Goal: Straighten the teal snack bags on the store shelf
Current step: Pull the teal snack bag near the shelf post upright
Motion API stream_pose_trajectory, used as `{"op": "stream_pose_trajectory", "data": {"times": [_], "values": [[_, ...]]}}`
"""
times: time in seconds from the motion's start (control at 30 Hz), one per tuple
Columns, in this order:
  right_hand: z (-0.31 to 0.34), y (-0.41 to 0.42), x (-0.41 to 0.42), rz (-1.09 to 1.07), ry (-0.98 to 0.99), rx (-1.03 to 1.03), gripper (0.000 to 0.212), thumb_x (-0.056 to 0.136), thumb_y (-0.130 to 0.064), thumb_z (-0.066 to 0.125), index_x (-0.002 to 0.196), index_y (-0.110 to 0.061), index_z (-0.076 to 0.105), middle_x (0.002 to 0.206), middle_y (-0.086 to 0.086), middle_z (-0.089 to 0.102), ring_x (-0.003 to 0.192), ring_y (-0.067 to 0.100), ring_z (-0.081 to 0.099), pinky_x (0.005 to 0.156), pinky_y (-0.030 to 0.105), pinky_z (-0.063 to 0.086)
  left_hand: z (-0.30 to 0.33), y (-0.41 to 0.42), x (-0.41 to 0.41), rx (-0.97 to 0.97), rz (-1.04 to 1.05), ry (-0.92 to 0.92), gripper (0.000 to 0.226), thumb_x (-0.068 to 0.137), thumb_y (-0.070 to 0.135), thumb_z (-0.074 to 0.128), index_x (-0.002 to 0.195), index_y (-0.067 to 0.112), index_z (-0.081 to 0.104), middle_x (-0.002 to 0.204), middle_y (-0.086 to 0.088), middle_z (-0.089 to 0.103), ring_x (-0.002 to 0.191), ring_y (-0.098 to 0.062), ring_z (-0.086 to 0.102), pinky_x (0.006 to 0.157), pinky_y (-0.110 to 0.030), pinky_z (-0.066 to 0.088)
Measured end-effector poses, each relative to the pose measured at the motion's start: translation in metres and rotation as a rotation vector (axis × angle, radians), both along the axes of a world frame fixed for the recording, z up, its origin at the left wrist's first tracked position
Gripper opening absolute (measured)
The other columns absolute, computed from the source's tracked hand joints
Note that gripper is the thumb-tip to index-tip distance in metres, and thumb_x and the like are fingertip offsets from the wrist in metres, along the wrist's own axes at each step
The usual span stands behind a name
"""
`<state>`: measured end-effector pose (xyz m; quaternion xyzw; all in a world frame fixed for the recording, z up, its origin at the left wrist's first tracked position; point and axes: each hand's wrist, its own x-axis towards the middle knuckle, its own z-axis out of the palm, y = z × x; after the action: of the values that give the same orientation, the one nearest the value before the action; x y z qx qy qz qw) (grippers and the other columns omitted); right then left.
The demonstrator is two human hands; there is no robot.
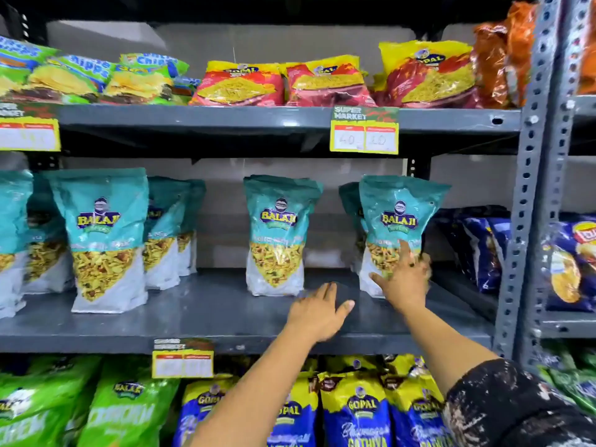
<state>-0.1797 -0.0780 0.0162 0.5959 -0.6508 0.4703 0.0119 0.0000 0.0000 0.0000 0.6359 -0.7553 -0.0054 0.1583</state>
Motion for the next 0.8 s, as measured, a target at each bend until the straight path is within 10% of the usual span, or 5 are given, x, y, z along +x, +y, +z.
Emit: {"op": "stream_pose_trajectory", "data": {"times": [0.8], "values": [[-0.014, -0.025, -0.034, 0.192, -0.036, 0.047, 0.092, 0.084, -0.036, 0.072, 0.149, -0.044, 0.008, 0.138, 0.026, 0.027, 0.12, 0.046, 0.041, 0.094, 0.05, 0.044, -0.023, -0.013, -0.032, 0.119, 0.199, -0.079, 0.064, 0.097, 0.05, 0.013, 0.153, 0.019, 0.014, 0.163, 0.003, 0.009, 0.149, -0.014, 0.009, 0.121, -0.045, 0.006]]}}
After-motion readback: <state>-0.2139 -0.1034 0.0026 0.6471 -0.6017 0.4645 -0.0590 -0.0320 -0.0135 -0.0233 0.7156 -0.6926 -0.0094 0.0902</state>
